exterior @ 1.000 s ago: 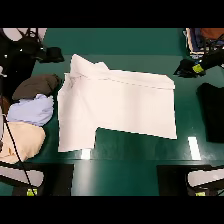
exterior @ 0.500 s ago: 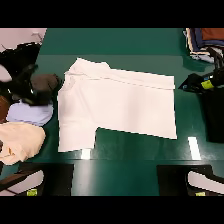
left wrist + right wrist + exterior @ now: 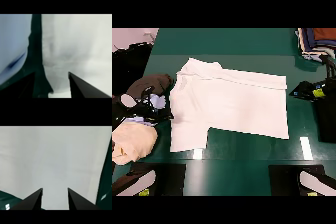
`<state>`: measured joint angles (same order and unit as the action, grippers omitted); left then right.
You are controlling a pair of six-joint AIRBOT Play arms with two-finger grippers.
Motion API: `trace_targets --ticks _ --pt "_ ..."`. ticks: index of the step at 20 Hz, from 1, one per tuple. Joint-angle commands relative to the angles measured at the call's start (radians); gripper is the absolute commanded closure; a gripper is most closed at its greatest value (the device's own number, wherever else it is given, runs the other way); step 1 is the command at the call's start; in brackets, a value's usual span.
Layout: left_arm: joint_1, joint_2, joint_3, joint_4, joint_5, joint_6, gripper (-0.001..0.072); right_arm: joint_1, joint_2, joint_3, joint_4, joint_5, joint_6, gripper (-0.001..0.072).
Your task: Fold the shirts.
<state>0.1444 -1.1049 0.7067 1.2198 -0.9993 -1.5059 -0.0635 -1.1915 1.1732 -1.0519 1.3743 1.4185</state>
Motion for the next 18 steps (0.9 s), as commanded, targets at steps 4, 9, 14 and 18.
trace_targets --ticks 4,9,14,18 --pt "-0.053 -0.062 -0.016 -0.062 0.076 -0.005 0.0225 0.0 0.007 -0.008 0.014 0.019 0.0 0.0348" --pt "-0.052 -0.061 0.034 -0.069 0.046 -0.006 0.0676 -0.021 0.007 -0.009 -0.021 0.101 -0.01 0.0347" --pt "-0.052 -0.06 0.19 -0.069 -0.054 0.003 0.0684 -0.148 0.08 -0.193 -0.09 0.118 -0.005 0.0347" --pt "-0.052 -0.06 0.274 -0.074 -0.083 0.023 0.0684 -0.293 0.134 -0.476 -0.143 0.11 -0.005 0.0223"
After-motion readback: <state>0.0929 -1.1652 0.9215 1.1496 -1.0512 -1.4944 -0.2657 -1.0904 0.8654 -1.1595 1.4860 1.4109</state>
